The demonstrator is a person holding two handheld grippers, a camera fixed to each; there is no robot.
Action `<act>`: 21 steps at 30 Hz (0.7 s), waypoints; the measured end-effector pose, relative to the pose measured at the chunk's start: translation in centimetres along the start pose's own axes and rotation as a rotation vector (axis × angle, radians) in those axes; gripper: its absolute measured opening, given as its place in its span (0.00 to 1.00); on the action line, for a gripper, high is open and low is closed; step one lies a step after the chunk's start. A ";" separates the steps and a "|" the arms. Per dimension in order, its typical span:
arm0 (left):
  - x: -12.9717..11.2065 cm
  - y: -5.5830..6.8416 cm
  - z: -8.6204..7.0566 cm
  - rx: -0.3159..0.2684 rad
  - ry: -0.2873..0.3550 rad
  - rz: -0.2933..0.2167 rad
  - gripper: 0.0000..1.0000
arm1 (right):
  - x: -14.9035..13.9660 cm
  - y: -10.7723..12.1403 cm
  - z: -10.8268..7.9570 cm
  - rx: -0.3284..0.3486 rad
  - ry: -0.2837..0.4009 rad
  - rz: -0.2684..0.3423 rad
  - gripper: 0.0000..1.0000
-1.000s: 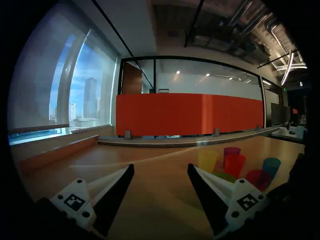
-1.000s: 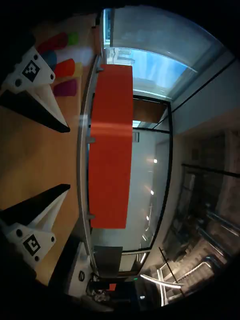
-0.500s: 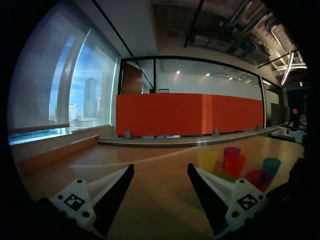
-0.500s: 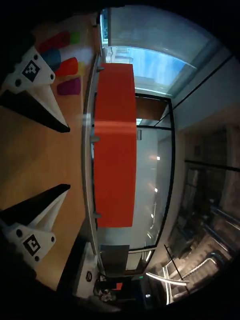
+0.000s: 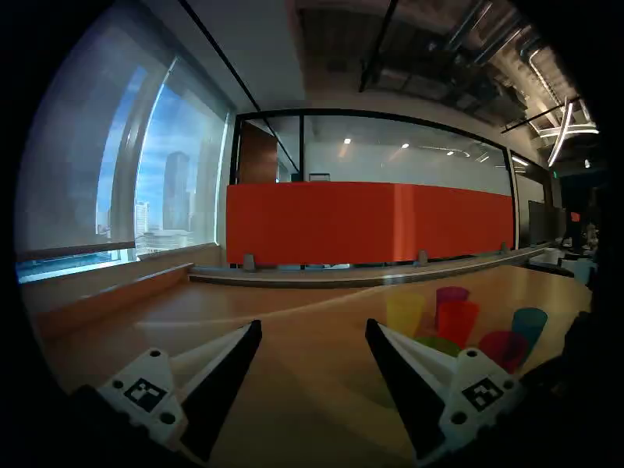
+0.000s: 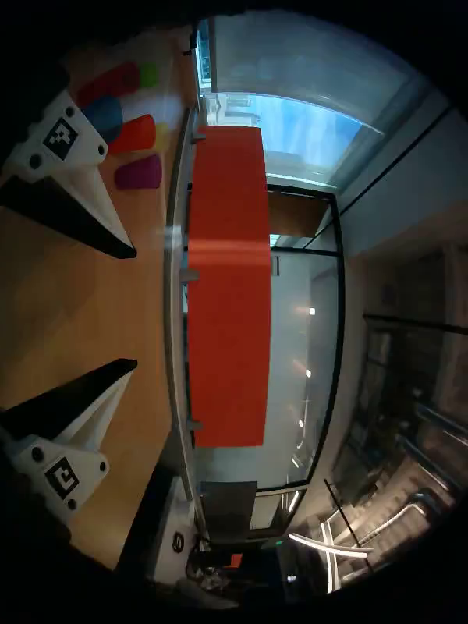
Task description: Pour water
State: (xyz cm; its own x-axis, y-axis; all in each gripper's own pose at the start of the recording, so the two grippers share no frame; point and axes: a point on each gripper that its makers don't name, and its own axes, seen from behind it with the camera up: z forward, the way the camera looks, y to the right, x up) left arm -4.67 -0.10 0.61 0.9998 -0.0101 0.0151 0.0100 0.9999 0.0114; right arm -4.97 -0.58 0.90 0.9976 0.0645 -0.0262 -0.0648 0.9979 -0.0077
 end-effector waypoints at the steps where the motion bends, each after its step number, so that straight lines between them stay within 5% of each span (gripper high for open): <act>1: 0.0 0.0 0.0 0.000 0.000 0.000 1.00 | -0.1 0.0 0.0 0.001 -0.003 0.001 0.99; 21: 0.0 0.0 0.0 0.000 0.000 0.000 0.99 | -0.3 -0.2 0.3 0.002 -0.015 0.002 0.99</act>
State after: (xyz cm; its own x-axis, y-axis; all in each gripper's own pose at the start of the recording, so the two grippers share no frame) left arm -4.66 -0.07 0.64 0.9998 -0.0102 0.0151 0.0100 0.9999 0.0114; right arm -5.23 -0.82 1.17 0.9977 0.0664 -0.0117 -0.0665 0.9978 -0.0054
